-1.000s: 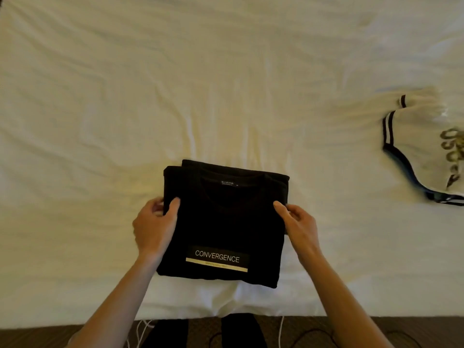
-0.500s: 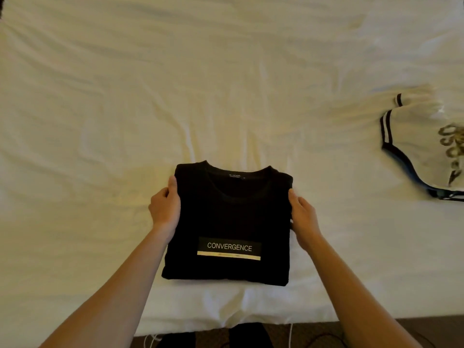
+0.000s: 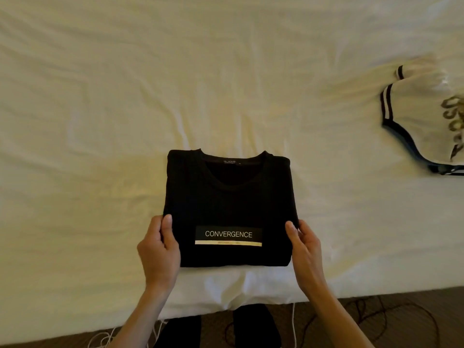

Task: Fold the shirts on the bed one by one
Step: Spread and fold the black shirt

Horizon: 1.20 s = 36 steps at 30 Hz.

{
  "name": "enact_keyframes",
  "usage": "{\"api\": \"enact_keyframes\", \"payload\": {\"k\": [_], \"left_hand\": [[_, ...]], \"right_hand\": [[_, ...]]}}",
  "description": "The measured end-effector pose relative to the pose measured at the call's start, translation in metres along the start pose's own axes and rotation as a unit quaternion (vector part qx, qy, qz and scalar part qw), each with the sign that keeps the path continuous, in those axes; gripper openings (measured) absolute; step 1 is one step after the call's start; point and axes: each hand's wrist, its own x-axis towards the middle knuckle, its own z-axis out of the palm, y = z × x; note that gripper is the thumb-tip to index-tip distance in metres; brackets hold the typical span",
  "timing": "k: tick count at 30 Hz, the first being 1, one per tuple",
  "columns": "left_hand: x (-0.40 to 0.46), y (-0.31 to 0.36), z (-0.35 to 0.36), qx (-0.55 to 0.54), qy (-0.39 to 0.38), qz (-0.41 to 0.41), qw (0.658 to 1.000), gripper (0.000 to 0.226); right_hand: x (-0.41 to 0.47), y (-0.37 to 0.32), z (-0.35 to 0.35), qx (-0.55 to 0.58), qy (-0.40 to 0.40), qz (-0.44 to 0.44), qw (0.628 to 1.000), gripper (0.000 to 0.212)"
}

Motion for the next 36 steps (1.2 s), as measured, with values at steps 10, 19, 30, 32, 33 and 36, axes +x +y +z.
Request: {"api": "enact_keyframes", "payload": {"k": [10, 19, 30, 32, 33, 36], "left_hand": [[0.002, -0.031, 0.008, 0.023, -0.026, -0.108, 0.994, 0.034], [-0.018, -0.032, 0.013, 0.068, -0.036, -0.176, 0.981, 0.049], [-0.022, -0.031, 0.015, 0.09, -0.002, -0.068, 0.994, 0.035], [-0.019, -0.035, 0.012, 0.086, -0.01, -0.059, 0.994, 0.036], [-0.019, -0.036, 0.011, 0.086, -0.022, -0.067, 0.994, 0.038], [-0.018, -0.031, 0.013, 0.102, -0.029, -0.101, 0.989, 0.05]], "right_hand": [[0.001, 0.02, 0.004, -0.101, 0.113, -0.038, 0.988, 0.021], [-0.013, 0.036, 0.015, -0.009, 0.115, 0.014, 0.993, 0.031], [-0.023, 0.044, 0.013, -0.076, 0.144, -0.032, 0.986, 0.018], [-0.019, 0.045, 0.013, -0.09, 0.148, -0.011, 0.985, 0.023], [-0.018, 0.045, 0.014, -0.1, 0.143, 0.003, 0.985, 0.029], [-0.019, 0.041, 0.024, -0.219, 0.197, -0.008, 0.956, 0.035]]}}
